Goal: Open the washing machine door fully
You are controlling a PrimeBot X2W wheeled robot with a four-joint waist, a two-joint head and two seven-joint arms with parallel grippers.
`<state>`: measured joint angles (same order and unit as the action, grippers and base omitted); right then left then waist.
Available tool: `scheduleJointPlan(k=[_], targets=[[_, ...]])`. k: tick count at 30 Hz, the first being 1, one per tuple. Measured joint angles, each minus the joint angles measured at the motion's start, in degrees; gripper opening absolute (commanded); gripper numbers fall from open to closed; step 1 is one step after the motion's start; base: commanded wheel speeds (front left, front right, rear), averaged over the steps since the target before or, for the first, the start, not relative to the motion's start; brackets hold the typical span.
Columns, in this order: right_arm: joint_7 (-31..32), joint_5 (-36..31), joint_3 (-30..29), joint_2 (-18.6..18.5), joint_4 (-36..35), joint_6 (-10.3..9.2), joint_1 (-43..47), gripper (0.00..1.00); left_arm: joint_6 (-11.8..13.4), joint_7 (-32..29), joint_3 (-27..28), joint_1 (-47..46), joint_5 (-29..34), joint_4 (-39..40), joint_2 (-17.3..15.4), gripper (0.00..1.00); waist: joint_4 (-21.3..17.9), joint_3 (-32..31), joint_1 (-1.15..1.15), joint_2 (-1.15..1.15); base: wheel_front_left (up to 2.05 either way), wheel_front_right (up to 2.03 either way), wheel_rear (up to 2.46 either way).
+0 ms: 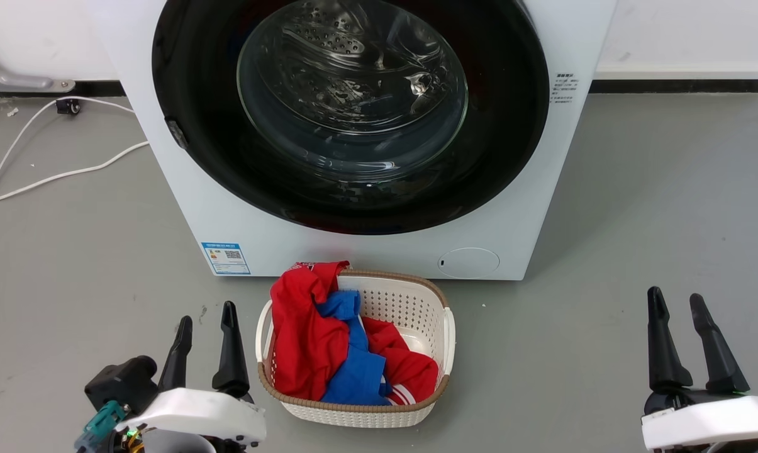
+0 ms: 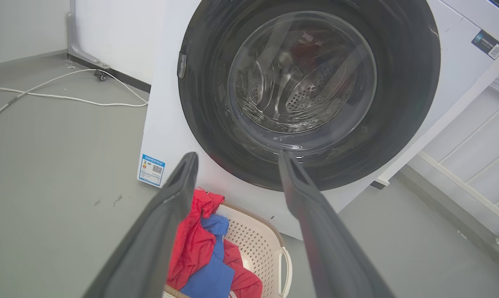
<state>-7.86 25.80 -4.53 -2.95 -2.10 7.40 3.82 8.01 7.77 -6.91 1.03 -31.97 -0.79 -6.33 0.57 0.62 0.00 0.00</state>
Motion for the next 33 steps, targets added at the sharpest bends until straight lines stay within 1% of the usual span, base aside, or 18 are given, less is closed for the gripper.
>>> scheduleJointPlan(k=[20,33], targets=[[-2.75,-9.73,-0.49,0.01,-3.37,0.0,2.17,1.0,0.08,2.85,-1.36,1.83,11.68,0.6,0.54,1.0,0.23,-0.26,0.0,0.0,0.0,0.0,0.0],[-4.32,-13.99,-0.86,0.01,-4.28,0.01,3.31,1.0,-0.03,4.42,-1.23,2.98,17.86,0.12,1.45,1.0,0.22,-0.29,0.0,0.0,0.0,0.0,0.0]])
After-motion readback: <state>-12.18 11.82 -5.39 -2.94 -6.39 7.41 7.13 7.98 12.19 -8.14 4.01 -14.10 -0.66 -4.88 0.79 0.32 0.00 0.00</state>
